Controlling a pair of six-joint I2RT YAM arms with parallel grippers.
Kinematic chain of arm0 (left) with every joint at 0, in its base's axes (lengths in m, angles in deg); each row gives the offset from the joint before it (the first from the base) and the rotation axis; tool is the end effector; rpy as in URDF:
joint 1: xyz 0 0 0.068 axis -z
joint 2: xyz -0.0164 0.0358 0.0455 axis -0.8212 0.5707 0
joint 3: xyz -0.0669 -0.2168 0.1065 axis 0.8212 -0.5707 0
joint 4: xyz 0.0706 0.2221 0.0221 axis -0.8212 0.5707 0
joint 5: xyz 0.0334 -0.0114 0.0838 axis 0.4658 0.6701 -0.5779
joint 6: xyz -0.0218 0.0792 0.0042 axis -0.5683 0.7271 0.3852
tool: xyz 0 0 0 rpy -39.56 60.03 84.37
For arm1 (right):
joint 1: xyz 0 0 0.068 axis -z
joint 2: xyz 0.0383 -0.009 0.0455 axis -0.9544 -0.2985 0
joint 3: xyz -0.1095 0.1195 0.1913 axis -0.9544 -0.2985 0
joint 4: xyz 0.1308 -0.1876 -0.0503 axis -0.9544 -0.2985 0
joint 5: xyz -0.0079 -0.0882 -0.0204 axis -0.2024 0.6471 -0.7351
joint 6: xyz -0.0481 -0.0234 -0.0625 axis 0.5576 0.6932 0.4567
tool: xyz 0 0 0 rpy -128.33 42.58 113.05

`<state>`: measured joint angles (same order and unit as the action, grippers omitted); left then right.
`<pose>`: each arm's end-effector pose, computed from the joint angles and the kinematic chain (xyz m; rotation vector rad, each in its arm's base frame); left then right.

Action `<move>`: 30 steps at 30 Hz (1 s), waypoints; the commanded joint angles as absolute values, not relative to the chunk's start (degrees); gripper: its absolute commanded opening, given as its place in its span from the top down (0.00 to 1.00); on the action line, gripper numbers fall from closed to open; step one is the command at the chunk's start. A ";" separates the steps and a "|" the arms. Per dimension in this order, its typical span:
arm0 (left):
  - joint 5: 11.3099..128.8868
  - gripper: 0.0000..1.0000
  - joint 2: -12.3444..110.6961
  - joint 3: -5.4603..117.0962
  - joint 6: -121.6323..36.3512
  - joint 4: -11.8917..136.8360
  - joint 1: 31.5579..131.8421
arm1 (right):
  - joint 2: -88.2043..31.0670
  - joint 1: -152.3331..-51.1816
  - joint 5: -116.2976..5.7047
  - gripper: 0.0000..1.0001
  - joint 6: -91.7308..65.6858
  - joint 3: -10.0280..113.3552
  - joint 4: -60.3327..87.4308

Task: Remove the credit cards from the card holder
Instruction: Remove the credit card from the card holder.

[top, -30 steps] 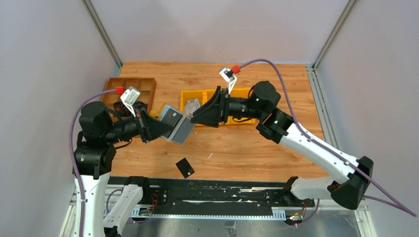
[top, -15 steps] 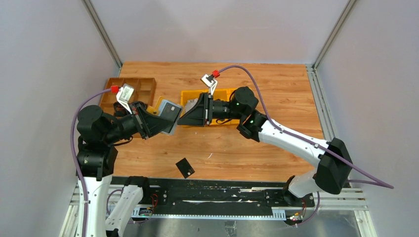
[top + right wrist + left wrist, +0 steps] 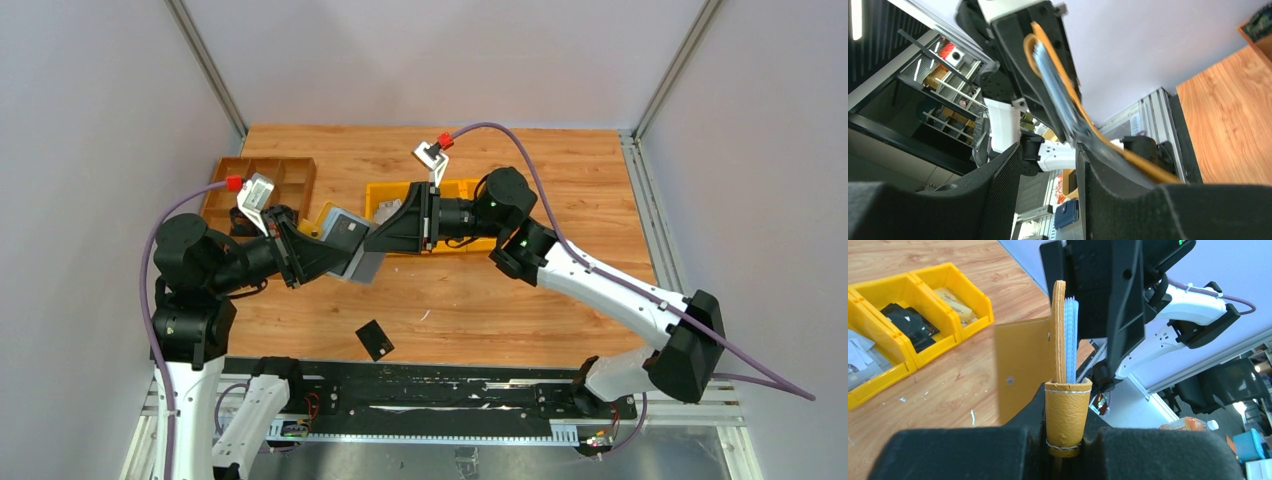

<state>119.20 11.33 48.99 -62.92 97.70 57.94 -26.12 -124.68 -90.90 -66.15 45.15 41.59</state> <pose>0.1008 -0.0653 0.4035 0.3688 1.7463 -1.2672 0.1551 0.2786 0.4122 -0.7102 1.5486 2.0367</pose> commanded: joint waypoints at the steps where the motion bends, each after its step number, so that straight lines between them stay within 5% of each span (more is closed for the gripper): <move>1: 121.32 1.00 11.24 50.70 -60.80 100.31 58.36 | -26.50 -125.19 -90.65 0.53 -68.29 47.51 44.77; 30: 126.92 0.95 8.98 46.14 -72.54 90.79 58.36 | -28.41 -124.88 -86.47 0.55 -67.70 49.14 39.58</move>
